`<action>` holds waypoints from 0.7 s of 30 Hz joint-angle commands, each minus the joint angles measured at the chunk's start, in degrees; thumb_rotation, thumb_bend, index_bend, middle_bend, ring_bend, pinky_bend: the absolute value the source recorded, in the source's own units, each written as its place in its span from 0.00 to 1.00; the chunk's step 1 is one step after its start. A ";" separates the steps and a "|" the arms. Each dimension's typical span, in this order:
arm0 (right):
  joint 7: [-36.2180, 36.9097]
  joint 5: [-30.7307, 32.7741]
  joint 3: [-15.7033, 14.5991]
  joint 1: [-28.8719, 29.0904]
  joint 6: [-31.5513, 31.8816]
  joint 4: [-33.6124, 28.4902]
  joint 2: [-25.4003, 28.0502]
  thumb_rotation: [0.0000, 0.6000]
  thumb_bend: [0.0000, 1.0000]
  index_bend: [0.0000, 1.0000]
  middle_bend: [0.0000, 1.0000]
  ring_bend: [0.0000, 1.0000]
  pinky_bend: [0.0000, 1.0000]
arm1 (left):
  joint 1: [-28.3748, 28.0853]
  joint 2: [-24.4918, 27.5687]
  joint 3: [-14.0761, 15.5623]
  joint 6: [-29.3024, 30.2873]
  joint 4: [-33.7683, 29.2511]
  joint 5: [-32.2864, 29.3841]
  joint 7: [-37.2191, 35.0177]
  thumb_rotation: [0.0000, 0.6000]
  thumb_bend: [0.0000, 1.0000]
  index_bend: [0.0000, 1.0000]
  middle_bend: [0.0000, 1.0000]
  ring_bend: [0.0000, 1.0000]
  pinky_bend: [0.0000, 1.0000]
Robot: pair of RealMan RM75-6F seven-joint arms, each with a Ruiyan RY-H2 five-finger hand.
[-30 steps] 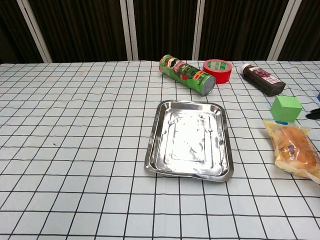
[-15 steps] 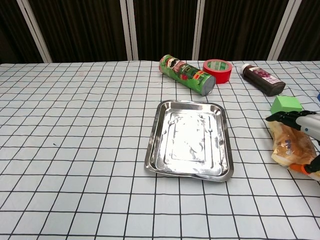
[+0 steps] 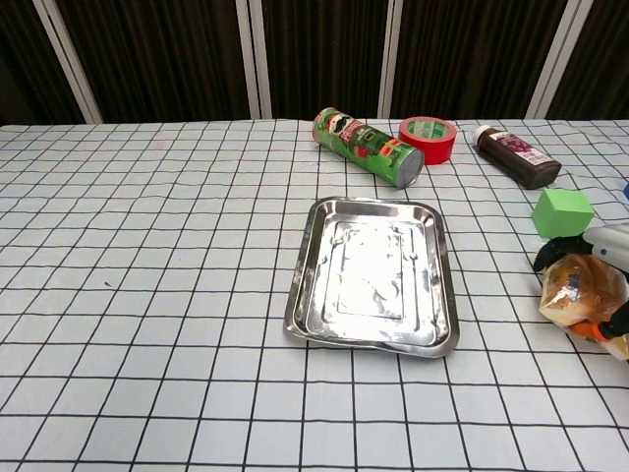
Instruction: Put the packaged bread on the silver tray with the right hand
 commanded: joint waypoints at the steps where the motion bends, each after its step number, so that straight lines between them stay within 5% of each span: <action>1: -0.96 -1.02 -0.20 0.17 1.55 -1.27 0.32 1.00 0.33 0.36 0.44 0.36 0.64 | 0.02 0.01 0.00 0.04 -0.02 0.01 0.03 1.00 0.08 0.00 0.00 0.00 0.09; 10: -8.21 -1.29 0.75 2.31 3.43 -8.21 0.86 1.00 0.33 0.36 0.44 0.36 0.64 | 0.00 -0.07 0.07 -0.02 -0.08 0.15 0.27 1.00 0.08 0.00 0.00 0.00 0.09; 21: -31.21 7.18 5.07 11.89 1.25 -18.02 -7.92 1.00 0.33 0.36 0.44 0.36 0.64 | -0.22 0.36 -0.19 -0.28 0.13 -0.29 -1.11 1.00 0.08 0.00 0.00 0.00 0.09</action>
